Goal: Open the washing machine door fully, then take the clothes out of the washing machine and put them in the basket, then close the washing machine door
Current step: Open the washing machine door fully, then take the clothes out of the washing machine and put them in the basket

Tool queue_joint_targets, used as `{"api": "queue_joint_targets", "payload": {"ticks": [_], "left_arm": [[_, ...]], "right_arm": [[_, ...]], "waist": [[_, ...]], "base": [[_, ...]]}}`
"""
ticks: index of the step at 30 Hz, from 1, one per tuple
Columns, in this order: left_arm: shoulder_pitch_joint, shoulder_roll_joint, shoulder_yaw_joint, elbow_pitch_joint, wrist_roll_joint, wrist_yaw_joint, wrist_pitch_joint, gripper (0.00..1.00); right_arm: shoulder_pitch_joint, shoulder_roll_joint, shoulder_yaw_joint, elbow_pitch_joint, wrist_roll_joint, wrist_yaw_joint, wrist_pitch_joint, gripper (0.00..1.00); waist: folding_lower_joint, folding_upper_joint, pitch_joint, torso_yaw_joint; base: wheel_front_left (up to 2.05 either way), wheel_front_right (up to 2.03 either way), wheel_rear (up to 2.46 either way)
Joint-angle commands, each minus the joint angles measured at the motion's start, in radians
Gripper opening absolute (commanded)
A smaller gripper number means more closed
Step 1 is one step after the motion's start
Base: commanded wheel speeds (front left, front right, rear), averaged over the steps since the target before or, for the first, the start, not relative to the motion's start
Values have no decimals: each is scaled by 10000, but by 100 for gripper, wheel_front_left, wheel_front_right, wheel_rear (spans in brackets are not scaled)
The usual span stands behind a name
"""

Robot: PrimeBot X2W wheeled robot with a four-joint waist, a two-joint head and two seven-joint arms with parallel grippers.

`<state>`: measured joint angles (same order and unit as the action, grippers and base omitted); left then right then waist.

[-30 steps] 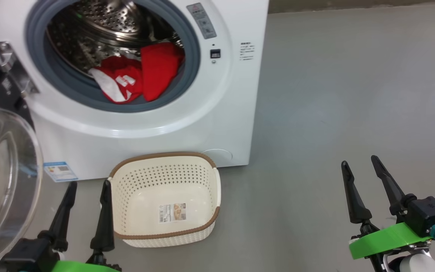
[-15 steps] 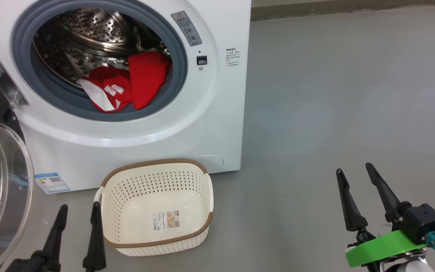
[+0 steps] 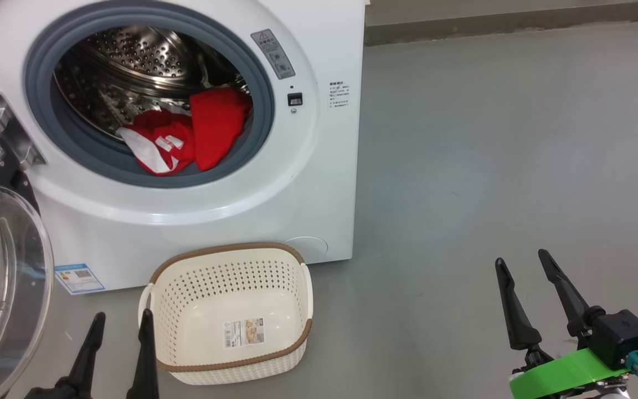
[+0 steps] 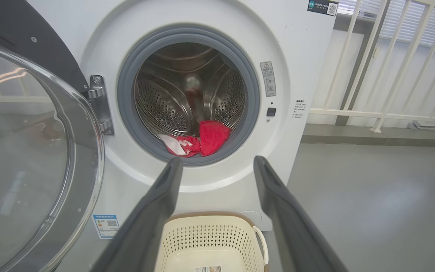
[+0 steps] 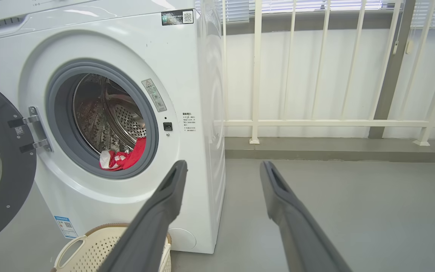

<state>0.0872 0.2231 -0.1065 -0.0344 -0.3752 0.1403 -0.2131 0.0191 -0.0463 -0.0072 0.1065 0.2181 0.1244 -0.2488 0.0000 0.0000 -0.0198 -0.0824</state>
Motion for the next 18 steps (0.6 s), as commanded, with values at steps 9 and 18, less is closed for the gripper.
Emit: {"api": "queue_joint_targets", "payload": {"ticks": [9, 18], "left_arm": [[-228, 242, 256, -120, 230, 149, -51, 100], [-298, 249, 232, -194, 97, 168, 45, 100]], "right_arm": [[-82, -39, 189, -204, -29, 63, -128, 100], [-129, -39, 216, -144, 10, 63, -129, 100]], "waist": [[0, 0, -101, 118], [0, 0, -115, 152]], "base": [[4, -4, 0], [94, -94, 0]]}}
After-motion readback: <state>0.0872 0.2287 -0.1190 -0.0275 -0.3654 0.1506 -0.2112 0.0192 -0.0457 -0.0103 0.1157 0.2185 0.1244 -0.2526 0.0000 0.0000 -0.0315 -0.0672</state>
